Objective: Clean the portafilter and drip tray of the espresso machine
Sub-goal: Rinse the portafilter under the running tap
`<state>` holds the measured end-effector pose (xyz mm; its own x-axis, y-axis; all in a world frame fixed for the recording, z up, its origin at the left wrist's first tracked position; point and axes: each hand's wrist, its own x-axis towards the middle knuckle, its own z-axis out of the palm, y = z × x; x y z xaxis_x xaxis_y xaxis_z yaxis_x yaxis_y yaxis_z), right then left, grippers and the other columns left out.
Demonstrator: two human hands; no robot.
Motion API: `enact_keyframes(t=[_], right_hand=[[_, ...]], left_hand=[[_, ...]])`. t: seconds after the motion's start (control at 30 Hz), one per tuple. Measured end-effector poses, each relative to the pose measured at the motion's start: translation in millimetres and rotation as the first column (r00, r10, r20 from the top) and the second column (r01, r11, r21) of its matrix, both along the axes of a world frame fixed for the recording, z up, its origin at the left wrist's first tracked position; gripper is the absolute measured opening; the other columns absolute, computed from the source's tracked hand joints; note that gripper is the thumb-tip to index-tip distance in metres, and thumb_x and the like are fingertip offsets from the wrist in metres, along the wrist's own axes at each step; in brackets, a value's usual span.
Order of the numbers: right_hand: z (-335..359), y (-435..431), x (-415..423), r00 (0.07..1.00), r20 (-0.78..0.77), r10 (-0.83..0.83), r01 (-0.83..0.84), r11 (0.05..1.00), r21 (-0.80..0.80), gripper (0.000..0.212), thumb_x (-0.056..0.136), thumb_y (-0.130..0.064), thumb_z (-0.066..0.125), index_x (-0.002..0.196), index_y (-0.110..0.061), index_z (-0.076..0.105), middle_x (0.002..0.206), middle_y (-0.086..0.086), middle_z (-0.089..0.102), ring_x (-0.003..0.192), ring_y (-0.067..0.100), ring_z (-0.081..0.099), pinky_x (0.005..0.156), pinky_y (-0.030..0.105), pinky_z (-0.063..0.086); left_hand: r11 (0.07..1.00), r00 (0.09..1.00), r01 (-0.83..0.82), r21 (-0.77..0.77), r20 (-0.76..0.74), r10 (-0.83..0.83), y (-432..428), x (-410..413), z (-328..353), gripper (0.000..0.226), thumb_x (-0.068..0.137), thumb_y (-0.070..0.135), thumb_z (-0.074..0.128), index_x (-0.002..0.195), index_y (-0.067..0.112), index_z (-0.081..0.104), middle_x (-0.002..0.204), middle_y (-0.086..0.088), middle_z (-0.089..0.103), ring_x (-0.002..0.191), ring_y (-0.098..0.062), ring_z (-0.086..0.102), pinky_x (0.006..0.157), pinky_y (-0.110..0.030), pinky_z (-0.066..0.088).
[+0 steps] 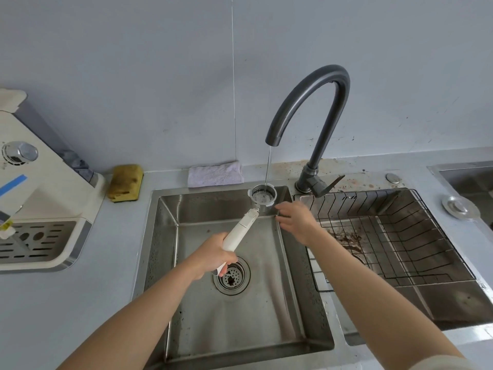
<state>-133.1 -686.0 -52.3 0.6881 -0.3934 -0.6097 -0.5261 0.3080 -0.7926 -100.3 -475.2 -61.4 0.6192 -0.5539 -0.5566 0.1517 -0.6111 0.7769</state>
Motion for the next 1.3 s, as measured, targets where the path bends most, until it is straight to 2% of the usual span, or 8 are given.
enact_keyframes(t=[0.07, 0.23, 0.43, 0.63, 0.9, 1.0, 1.2, 1.3], right_hand=[[-3, 20, -3, 0.996, 0.042, 0.076, -0.08, 0.991, 0.111, 0.059, 0.089, -0.012, 0.054, 0.14, -0.001, 0.026, 0.125, 0.021, 0.052, 0.109, 0.031, 0.056, 0.093, 0.037, 0.046], [-11, 52, -2, 0.987, 0.15, 0.056, -0.095, 0.958, 0.27, 0.034, 0.09, -0.008, 0.054, 0.121, -0.005, 0.043, 0.095, 0.01, 0.059, 0.081, 0.021, 0.06, 0.077, 0.032, 0.051], [-12, 63, -1, 0.985, 0.171, 0.02, -0.059, 0.973, 0.225, 0.019, 0.089, 0.0, 0.051, 0.101, -0.013, 0.046, 0.094, 0.011, 0.056, 0.077, 0.02, 0.059, 0.065, 0.031, 0.053], [-11, 63, -1, 0.981, 0.195, -0.014, -0.036, 0.967, 0.251, 0.019, 0.089, 0.002, 0.051, 0.1, -0.011, 0.045, 0.103, 0.018, 0.056, 0.085, 0.026, 0.059, 0.072, 0.036, 0.054], [-10, 61, 3, 0.975, 0.2, -0.093, 0.005, 0.916, 0.402, 0.012, 0.092, 0.003, 0.046, 0.097, -0.007, 0.044, 0.089, 0.014, 0.061, 0.079, 0.026, 0.063, 0.073, 0.037, 0.054], [-9, 60, 5, 0.978, 0.194, -0.076, 0.0, 0.932, 0.362, 0.015, 0.091, 0.003, 0.047, 0.102, -0.007, 0.043, 0.09, 0.014, 0.058, 0.079, 0.026, 0.061, 0.068, 0.036, 0.056], [-7, 58, 6, 0.987, 0.159, -0.012, -0.017, 0.984, 0.177, 0.009, 0.088, -0.002, 0.055, 0.091, -0.01, 0.052, 0.089, 0.01, 0.057, 0.078, 0.021, 0.059, 0.065, 0.03, 0.053], [-5, 56, 6, 0.985, 0.174, -0.012, -0.015, 0.988, 0.152, 0.015, 0.088, -0.002, 0.056, 0.099, -0.011, 0.052, 0.086, 0.006, 0.056, 0.078, 0.019, 0.059, 0.065, 0.03, 0.053]], left_hand=[[1.0, 1.0, 0.002, -0.008, -0.001, -0.002, 0, -1, 1, 0.027, 0.077, -0.002, 0.059, 0.082, 0.02, 0.045, 0.056, -0.004, 0.048, 0.028, -0.009, 0.042, 0.034, -0.017, 0.035], [1.0, 1.0, 0.013, -0.021, -0.004, -0.013, 0, -6, 0, 0.025, 0.077, -0.001, 0.06, 0.09, 0.016, 0.047, 0.057, -0.004, 0.049, 0.029, -0.01, 0.045, 0.036, -0.019, 0.036], [0.999, 1.0, 0.021, -0.045, 0.005, -0.021, 1, -15, -5, 0.03, 0.077, 0.002, 0.06, 0.103, 0.014, 0.049, 0.051, -0.003, 0.05, 0.03, -0.012, 0.046, 0.038, -0.02, 0.038], [1.0, 0.995, -0.005, 0.001, 0.096, 0.005, -1, -19, -8, 0.029, 0.078, 0.006, 0.059, 0.105, 0.008, 0.048, 0.059, -0.003, 0.051, 0.03, -0.009, 0.046, 0.039, -0.021, 0.038], [0.995, 0.98, -0.004, 0.096, 0.2, -0.015, -5, -13, -5, 0.023, 0.078, 0.01, 0.061, 0.094, 0.011, 0.045, 0.066, -0.002, 0.051, 0.033, -0.01, 0.048, 0.034, -0.019, 0.038], [0.997, 0.991, 0.01, 0.078, 0.134, -0.02, -6, -11, -1, 0.022, 0.077, 0.009, 0.061, 0.092, 0.011, 0.045, 0.063, -0.002, 0.052, 0.03, -0.009, 0.048, 0.036, -0.02, 0.037], [0.996, 0.995, -0.034, -0.081, -0.1, 0.026, -9, -11, 6, 0.018, 0.079, 0.002, 0.061, 0.085, 0.009, 0.045, 0.052, -0.003, 0.051, 0.032, -0.014, 0.045, 0.037, -0.018, 0.036], [0.992, 0.991, -0.036, -0.121, -0.131, 0.02, -10, -13, 7, 0.017, 0.081, 0.002, 0.059, 0.086, 0.01, 0.045, 0.051, -0.004, 0.05, 0.032, -0.014, 0.044, 0.037, -0.018, 0.036]])
